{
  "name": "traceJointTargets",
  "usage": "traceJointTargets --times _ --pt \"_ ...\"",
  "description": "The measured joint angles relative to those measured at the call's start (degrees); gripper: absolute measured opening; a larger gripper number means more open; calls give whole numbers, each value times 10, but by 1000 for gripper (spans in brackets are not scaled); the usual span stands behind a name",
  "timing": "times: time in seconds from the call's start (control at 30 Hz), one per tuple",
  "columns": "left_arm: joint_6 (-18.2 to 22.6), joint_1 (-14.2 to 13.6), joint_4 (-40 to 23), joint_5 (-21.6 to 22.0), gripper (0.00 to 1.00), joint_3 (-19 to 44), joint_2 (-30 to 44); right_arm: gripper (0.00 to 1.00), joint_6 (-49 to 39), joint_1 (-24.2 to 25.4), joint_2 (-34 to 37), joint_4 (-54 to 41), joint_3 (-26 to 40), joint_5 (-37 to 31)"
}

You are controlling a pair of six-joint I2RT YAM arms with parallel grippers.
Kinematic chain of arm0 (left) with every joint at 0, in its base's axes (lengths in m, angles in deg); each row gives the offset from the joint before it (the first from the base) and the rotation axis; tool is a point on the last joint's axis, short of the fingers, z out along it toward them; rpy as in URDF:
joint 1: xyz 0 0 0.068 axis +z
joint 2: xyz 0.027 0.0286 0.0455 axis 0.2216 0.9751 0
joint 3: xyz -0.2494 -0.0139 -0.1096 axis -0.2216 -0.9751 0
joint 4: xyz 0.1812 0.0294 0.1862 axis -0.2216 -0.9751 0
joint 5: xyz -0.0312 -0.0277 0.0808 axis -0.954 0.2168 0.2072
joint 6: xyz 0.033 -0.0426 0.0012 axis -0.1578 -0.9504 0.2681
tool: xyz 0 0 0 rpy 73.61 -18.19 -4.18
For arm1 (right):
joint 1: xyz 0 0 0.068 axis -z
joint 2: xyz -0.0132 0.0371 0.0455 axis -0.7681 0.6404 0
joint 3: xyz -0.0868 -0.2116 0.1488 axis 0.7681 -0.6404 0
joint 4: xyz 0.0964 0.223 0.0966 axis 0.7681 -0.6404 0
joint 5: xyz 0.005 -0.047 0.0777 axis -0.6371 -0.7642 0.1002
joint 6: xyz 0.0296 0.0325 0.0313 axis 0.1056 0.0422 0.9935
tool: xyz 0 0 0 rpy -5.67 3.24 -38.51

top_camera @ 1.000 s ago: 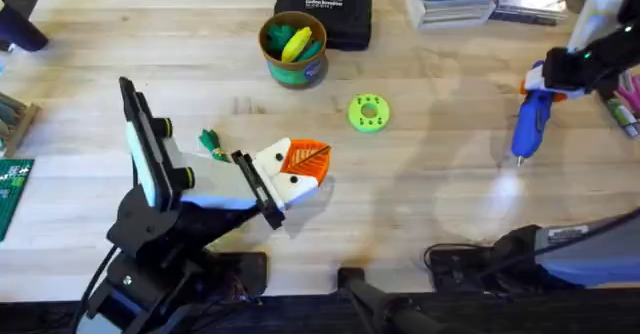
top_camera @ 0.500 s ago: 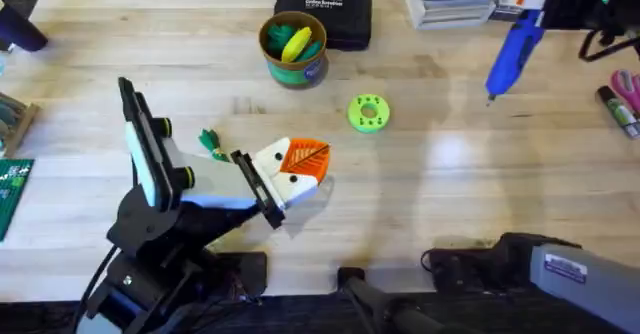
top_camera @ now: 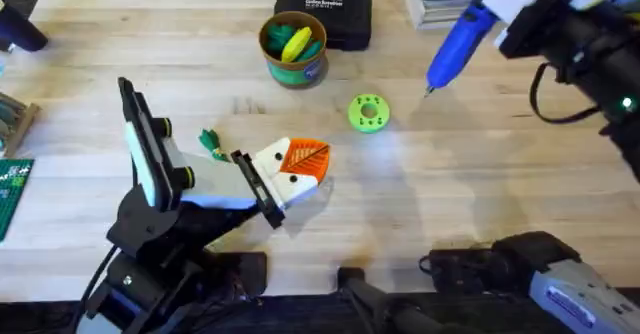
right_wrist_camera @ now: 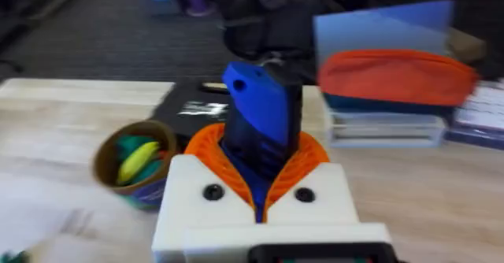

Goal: Pick up the gripper from the table and insert it into the empty holder that is missing its gripper. Then pick up a screw, insert it into the mounting hole, and use the screwdriver to tighten it. Finally, clean up the table by picking up the vegetable and placing it into the bucket.

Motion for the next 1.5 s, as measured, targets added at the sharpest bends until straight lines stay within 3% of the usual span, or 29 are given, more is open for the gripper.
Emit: traceJointTargets --times 0.4,0.83,0.97,1.2,1.5 --pt "0 0 0 0 14 0 0 31 13 -182 -28 105 -17 127" --pt "0 0 0 0 14 0 0 31 3 -343 102 380 -18 147" --pt "0 0 0 0 14 0 0 31 -5 -368 129 412 -18 151" --pt "0 0 0 0 14 0 0 31 -117 -381 144 417 -18 234" --pt "0 0 0 0 14 0 0 31 -120 -403 144 433 -18 250"
